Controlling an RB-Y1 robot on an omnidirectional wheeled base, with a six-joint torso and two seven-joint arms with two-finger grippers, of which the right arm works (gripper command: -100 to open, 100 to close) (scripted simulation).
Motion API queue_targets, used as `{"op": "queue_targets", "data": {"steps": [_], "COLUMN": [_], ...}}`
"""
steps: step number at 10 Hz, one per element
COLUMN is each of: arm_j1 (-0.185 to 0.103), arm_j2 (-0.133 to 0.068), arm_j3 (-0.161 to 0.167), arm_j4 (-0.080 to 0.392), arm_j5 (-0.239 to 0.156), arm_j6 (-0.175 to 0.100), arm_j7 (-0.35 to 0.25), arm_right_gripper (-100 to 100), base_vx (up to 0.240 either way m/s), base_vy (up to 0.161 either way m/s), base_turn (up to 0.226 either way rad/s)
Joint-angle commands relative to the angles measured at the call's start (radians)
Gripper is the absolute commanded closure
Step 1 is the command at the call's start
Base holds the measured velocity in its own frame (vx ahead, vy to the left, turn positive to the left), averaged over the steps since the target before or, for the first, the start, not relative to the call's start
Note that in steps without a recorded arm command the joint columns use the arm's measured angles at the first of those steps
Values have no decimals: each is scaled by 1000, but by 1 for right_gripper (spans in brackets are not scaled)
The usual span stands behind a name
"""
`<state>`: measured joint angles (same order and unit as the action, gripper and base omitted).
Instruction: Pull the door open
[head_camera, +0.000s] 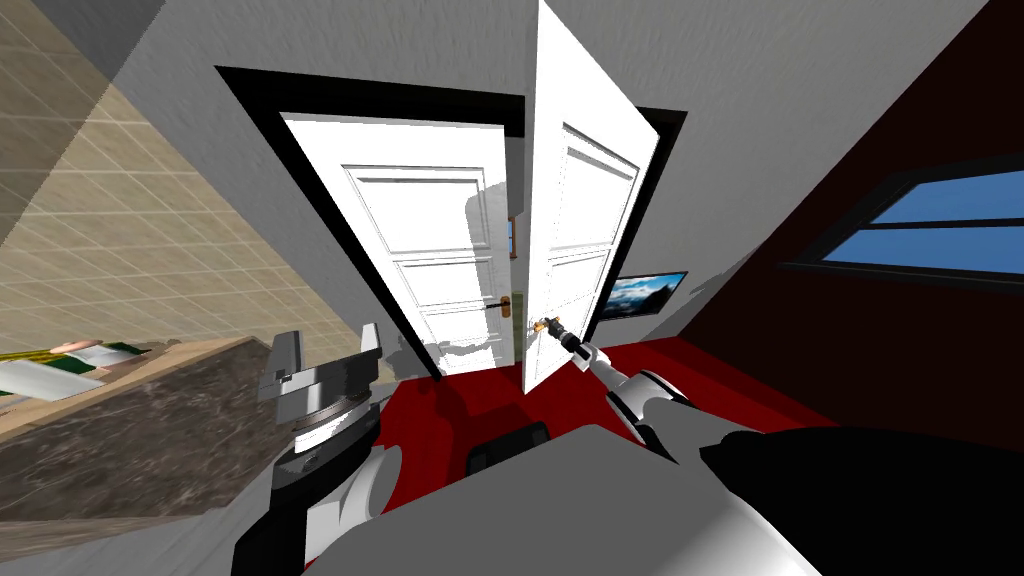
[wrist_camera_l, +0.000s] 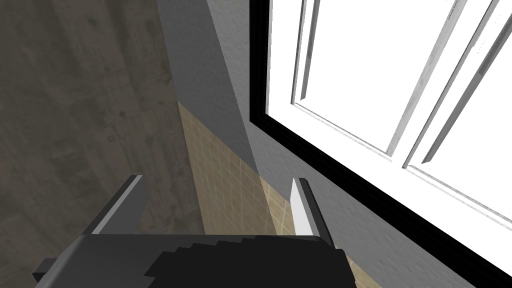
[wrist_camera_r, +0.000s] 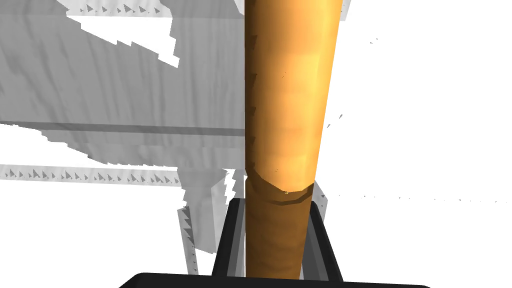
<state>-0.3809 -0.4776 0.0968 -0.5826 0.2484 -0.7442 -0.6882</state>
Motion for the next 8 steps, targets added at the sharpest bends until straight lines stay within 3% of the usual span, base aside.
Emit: {"op": "queue_targets", "data": {"steps": [1, 3, 4, 6, 7, 8], "arm_j1": [12, 16, 25, 32, 30, 41], "arm_j2": [-13, -18, -33, -43, -46, -59], "arm_j3": [22, 29, 47, 60, 49, 56], "arm_j4": [-9, -12, -18, -23, -26, -23], "arm_j5": [16, 22, 36, 46, 39, 47], "arm_j6": [-34, -45, -73, -93, -77, -109], "arm_j7": [-30, -41, -68, -88, -79, -93], "arm_right_gripper": [100, 100, 100, 100, 100, 100], "base_vx": [-157, -121, -119, -135, -59, -99], "base_vy": [-99, -90, -83, -101, -43, -92], "base_turn": [56, 28, 41, 54, 6, 68]}}
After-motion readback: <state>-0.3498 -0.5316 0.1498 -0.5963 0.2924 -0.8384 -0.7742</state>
